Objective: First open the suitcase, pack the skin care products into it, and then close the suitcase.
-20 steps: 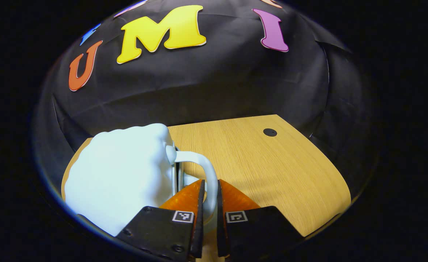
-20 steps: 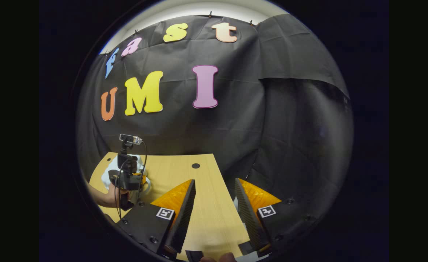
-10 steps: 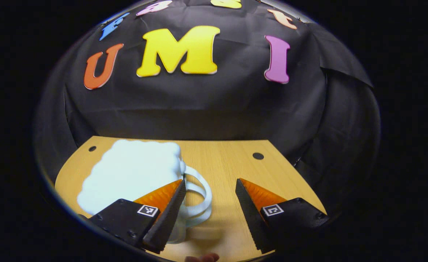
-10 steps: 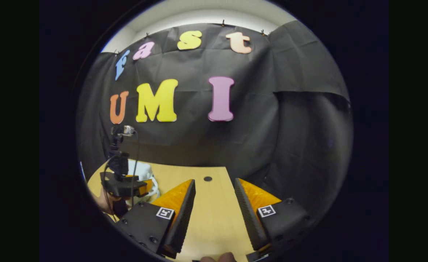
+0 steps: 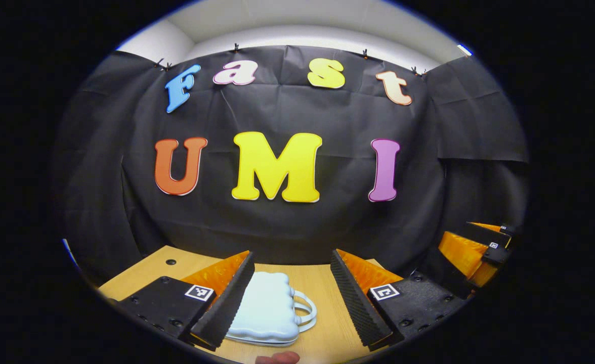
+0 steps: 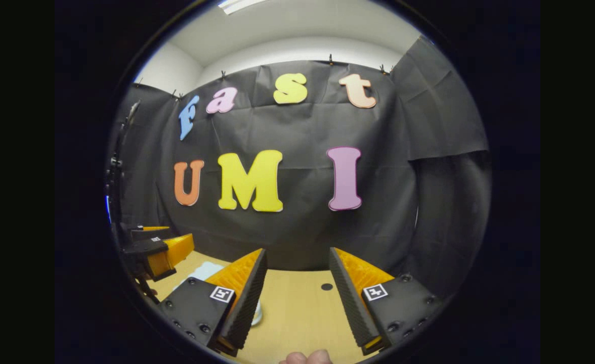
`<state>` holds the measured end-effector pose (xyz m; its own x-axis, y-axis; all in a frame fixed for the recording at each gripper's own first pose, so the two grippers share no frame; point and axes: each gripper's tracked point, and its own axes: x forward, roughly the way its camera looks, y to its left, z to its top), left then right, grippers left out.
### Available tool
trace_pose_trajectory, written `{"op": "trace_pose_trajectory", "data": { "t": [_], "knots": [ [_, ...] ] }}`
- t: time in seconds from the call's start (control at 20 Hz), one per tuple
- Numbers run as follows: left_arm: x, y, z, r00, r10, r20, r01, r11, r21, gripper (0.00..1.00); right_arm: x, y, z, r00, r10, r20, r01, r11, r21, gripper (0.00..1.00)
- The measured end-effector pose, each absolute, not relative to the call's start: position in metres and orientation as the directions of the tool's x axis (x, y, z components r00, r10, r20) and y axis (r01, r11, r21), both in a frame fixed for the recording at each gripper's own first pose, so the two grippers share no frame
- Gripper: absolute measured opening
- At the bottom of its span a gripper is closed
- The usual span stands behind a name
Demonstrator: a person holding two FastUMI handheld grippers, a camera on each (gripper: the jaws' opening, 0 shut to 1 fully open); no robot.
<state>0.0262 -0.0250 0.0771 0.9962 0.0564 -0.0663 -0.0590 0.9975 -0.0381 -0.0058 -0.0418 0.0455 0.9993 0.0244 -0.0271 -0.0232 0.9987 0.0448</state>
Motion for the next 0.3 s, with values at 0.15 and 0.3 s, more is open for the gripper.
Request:
{"op": "trace_pose_trajectory", "data": {
  "t": [0.15, 0.3],
  "knots": [
    [0.007, -0.012, 0.093, 0.994, 0.107, -0.017, -0.107, 0.994, -0.021, 0.96, -0.008, -0.033, 0.056, 1.0, 0.012, 0.02, -0.012, 0.999, 0.04, 0.74],
    [0.0, -0.006, 0.092, 0.992, 0.125, -0.027, -0.125, 0.992, -0.014, 0.96, -0.01, -0.021, 0.055, 1.0, 0.013, 0.009, -0.014, 0.999, 0.045, 0.74]
  ]
}}
